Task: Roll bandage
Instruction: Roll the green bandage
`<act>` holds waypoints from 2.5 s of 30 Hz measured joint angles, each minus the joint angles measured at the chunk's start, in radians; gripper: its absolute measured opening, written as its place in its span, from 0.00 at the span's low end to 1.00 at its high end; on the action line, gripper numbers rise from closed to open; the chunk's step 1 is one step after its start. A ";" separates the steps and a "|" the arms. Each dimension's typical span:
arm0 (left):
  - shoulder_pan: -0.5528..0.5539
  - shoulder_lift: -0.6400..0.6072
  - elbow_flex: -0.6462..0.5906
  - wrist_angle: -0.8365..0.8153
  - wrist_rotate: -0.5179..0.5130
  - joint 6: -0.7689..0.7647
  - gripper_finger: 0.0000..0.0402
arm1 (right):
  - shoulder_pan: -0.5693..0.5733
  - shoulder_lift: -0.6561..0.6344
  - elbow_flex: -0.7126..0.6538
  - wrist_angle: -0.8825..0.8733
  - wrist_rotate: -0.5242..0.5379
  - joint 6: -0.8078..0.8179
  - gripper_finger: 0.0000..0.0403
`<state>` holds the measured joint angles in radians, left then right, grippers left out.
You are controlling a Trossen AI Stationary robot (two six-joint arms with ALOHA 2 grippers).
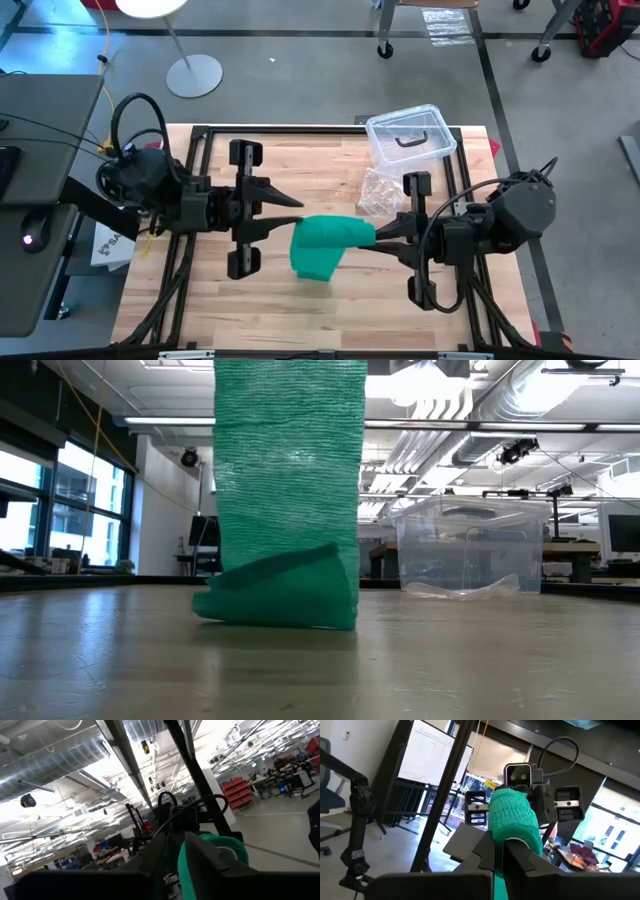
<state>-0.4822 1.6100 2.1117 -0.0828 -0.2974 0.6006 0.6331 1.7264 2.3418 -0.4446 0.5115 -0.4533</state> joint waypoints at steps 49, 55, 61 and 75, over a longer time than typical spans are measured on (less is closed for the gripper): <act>-0.015 0.060 0.103 -0.217 -0.154 -0.036 0.25 | -0.001 0.000 0.001 -0.015 0.013 0.027 0.01; -0.014 0.060 0.103 -0.190 -0.154 -0.011 0.02 | -0.001 0.000 0.001 -0.017 0.015 0.027 0.01; 0.012 0.054 0.105 -0.171 -0.162 -0.008 0.01 | 0.000 0.002 0.000 -0.032 -0.010 0.028 0.01; 0.025 0.055 0.105 -0.138 -0.123 0.065 0.00 | -0.007 0.001 0.000 -0.049 -0.061 0.187 0.01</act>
<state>-0.4576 1.6650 2.2166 -0.2208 -0.4205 0.6659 0.6265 1.7271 2.3417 -0.4938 0.4501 -0.2663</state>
